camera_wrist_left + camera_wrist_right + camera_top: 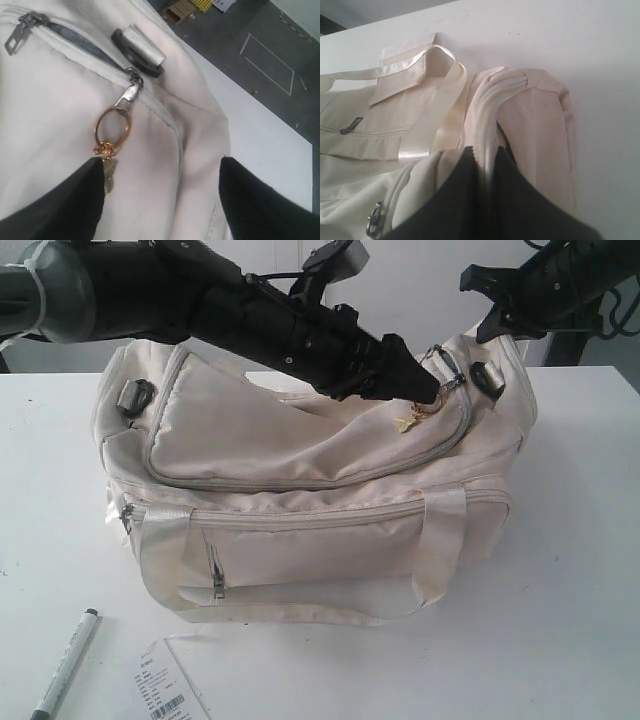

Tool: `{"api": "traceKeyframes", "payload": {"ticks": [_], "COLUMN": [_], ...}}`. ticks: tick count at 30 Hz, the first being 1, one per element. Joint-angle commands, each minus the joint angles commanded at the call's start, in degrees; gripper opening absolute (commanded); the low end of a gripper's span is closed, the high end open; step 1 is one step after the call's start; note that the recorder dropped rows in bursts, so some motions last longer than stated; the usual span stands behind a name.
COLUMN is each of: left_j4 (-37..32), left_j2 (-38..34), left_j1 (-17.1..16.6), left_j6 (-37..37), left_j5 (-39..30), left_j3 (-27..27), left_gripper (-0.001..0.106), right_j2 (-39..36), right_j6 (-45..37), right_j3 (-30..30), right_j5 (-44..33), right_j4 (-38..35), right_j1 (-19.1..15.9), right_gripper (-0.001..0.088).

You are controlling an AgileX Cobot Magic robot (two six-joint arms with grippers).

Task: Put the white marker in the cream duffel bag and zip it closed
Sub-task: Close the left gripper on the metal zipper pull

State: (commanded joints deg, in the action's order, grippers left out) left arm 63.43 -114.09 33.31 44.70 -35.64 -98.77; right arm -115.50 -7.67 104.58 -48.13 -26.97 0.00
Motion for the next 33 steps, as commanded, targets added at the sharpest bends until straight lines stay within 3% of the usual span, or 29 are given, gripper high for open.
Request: {"api": "traceKeyframes", "payload": {"ticks": [5, 14, 33], "left_j4": [3.7, 3.8, 6.4], "left_j2": [-1.4, -4.7, -7.4], "left_j1": [0.0, 0.0, 1.3], "left_j6": [3.5, 3.5, 3.5], "left_j5": [1.0, 2.2, 4.3], "left_j3": [-0.3, -4.7, -5.1], "left_gripper": [0.069, 0.069, 0.068], "right_j2": [0.0, 0.0, 0.0], "right_j6": [0.0, 0.9, 0.9], "right_j3": [0.0, 0.0, 0.0], "right_j5": [0.0, 0.1, 0.2], "right_j4": [0.0, 0.0, 0.0], "right_j1": [0.0, 0.0, 0.0], "right_gripper": [0.0000, 0.0000, 0.0000]}}
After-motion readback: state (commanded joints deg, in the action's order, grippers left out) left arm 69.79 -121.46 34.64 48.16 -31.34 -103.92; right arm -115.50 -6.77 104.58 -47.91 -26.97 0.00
